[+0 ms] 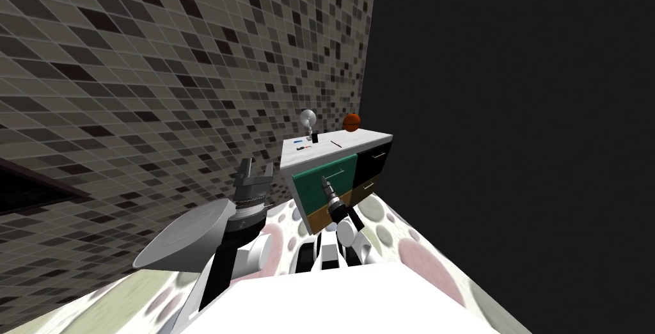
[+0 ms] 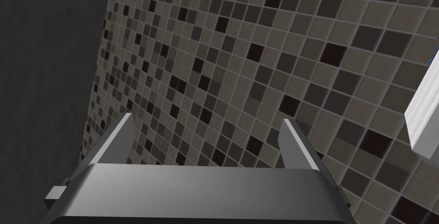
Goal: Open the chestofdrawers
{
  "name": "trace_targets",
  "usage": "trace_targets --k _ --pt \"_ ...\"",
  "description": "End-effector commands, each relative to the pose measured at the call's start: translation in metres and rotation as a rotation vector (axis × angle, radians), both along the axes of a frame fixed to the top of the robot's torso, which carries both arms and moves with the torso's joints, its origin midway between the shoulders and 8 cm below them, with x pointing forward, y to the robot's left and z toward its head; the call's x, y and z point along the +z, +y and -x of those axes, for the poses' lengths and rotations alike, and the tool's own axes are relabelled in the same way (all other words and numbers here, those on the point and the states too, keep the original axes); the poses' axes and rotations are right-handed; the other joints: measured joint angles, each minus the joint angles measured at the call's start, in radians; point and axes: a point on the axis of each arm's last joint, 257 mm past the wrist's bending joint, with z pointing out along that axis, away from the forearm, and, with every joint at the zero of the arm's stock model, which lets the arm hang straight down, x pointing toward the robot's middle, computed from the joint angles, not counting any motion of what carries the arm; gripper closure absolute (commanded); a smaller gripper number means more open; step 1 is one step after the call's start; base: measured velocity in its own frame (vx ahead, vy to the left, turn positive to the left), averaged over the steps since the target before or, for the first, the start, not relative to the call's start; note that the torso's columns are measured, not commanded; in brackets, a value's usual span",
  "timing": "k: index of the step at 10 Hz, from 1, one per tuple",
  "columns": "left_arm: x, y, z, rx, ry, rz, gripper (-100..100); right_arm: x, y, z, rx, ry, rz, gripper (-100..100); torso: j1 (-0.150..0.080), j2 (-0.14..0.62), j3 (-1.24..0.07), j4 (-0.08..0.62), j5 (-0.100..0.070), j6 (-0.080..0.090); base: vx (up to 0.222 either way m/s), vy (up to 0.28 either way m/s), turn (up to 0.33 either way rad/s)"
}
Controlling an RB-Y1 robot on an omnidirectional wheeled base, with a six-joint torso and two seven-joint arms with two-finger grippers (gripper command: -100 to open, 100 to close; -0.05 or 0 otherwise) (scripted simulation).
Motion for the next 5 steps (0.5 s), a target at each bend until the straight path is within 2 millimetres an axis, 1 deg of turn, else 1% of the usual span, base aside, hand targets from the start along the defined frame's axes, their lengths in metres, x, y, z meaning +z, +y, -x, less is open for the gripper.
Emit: trace_targets --k 1,2,5 --pt "0.000 0.000 0.000 0.000 0.000 0.000 0 -0.002 -0.001 0.002 -0.005 -0.001 -0.001 100 -0.001 0.000 0.001 0.000 0.000 0.001 -0.032 -0.025 0.025" --pt "0.000 0.000 0.000 0.000 0.000 0.000 0 0.001 0.002 0.002 0.007 0.001 -0.002 100 0.001 -0.003 -0.002 0.001 0.000 0.002 -0.120 -0.031 -0.097" --pt "0.000 0.000 0.000 0.000 0.000 0.000 0 0.009 0.006 0.001 0.025 -0.003 -0.002 100 -0.003 0.001 0.000 0.004 0.000 0.003 -0.183 -0.065 -0.100"
